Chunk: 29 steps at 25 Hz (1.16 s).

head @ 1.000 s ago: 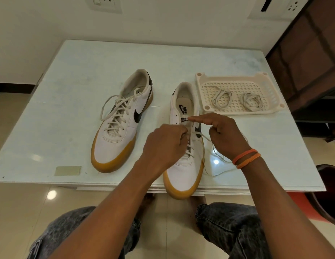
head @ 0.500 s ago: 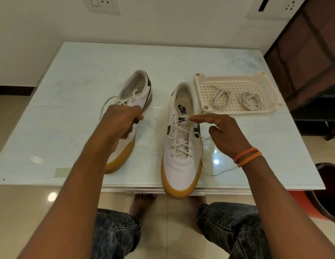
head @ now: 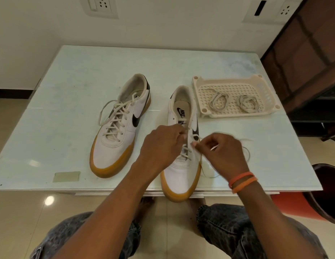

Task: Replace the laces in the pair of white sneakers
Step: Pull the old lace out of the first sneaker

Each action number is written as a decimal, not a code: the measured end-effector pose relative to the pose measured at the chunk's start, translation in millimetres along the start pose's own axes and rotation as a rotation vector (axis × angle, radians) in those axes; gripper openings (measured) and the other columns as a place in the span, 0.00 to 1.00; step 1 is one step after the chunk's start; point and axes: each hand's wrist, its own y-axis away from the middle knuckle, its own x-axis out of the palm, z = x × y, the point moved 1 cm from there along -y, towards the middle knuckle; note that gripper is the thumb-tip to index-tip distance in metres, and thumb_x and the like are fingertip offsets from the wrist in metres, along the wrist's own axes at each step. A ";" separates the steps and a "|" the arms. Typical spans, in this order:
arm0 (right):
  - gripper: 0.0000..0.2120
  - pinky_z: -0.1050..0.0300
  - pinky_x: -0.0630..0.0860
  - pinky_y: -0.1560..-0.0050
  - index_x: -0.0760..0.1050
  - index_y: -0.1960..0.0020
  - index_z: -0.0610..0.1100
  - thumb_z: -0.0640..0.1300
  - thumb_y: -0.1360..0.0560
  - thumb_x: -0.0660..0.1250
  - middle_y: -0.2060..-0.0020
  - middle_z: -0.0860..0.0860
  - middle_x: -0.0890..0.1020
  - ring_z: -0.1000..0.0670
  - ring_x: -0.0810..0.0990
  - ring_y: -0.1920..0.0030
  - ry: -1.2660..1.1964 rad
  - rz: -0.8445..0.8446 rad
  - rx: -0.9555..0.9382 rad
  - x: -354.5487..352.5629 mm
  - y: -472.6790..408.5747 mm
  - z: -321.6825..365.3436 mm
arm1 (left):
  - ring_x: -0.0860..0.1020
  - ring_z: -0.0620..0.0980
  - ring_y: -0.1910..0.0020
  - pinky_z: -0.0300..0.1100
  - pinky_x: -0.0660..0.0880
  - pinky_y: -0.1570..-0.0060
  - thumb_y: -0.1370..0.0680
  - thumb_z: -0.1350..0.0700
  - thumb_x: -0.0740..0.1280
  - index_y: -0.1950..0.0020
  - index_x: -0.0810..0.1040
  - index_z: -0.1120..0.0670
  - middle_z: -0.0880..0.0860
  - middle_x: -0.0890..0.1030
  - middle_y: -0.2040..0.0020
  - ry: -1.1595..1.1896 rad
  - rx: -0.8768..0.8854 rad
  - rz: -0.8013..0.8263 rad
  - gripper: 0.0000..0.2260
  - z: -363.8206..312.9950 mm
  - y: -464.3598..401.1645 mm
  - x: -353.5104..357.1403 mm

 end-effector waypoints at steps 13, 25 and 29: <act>0.25 0.61 0.57 0.70 0.66 0.70 0.47 0.65 0.27 0.65 0.68 0.54 0.68 0.52 0.70 0.66 0.306 0.114 0.061 19.7 18.7 20.1 | 0.74 0.49 0.67 0.40 0.67 0.66 0.28 0.54 0.69 0.58 0.80 0.63 0.61 0.78 0.65 0.168 -0.525 -0.244 0.11 59.0 -9.5 -55.6; 0.24 0.61 0.59 0.70 0.77 0.63 0.46 0.67 0.28 0.64 0.65 0.53 0.73 0.52 0.72 0.63 0.324 0.115 0.044 21.4 17.9 16.0 | 0.77 0.41 0.61 0.34 0.73 0.57 0.22 0.53 0.66 0.46 0.82 0.52 0.44 0.81 0.58 0.177 -0.144 0.050 0.08 -1.6 -5.5 -4.7; 0.23 0.62 0.58 0.71 0.73 0.66 0.47 0.66 0.29 0.66 0.67 0.54 0.72 0.54 0.70 0.66 0.282 0.129 0.072 18.4 16.6 16.9 | 0.76 0.38 0.72 0.31 0.71 0.69 0.26 0.56 0.72 0.57 0.84 0.51 0.44 0.81 0.68 0.563 -0.392 -0.018 0.01 16.7 -13.4 -35.0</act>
